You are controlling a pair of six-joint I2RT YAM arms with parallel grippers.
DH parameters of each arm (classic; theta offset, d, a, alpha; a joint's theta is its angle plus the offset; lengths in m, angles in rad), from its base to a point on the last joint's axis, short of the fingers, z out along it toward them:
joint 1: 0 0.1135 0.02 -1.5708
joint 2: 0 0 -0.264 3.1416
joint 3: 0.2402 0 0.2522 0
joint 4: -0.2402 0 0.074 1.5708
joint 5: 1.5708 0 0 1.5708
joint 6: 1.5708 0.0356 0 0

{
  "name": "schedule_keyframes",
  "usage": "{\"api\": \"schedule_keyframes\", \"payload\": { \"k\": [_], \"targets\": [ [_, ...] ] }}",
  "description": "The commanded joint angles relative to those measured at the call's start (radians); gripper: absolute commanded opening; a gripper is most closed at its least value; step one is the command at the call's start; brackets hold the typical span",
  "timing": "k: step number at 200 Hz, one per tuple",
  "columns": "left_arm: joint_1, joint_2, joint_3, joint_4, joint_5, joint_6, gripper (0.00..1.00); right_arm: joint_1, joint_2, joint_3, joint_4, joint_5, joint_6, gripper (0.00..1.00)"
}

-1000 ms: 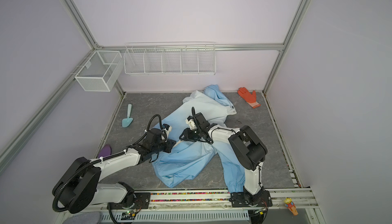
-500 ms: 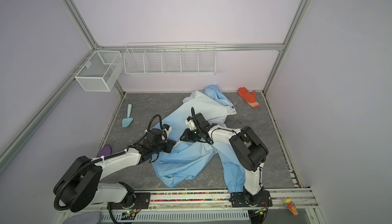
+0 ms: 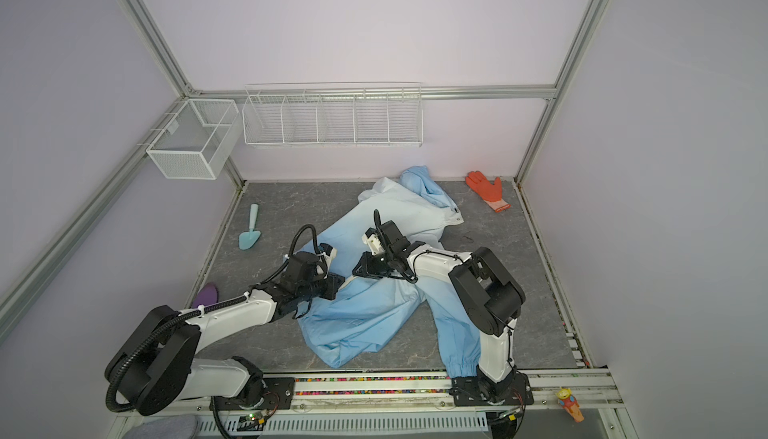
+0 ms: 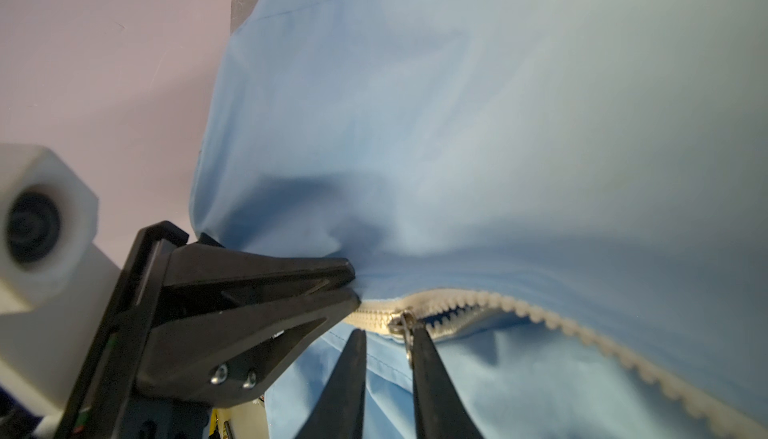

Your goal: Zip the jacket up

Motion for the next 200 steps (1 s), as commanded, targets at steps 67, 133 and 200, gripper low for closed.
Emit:
{"api": "schedule_keyframes", "payload": {
  "k": [67,133,200],
  "targets": [
    [-0.002,0.002,0.018,-0.009,0.009,-0.005,0.15,0.005,0.055,0.032,-0.035,0.007,-0.029,0.19],
    [-0.002,-0.003,0.022,-0.017,0.008,-0.004,0.15,0.005,0.040,0.033,-0.035,0.011,-0.028,0.12],
    [-0.003,-0.029,0.049,-0.088,-0.014,0.009,0.42,0.005,0.025,0.048,-0.063,0.014,-0.046,0.07]
  ]
}}
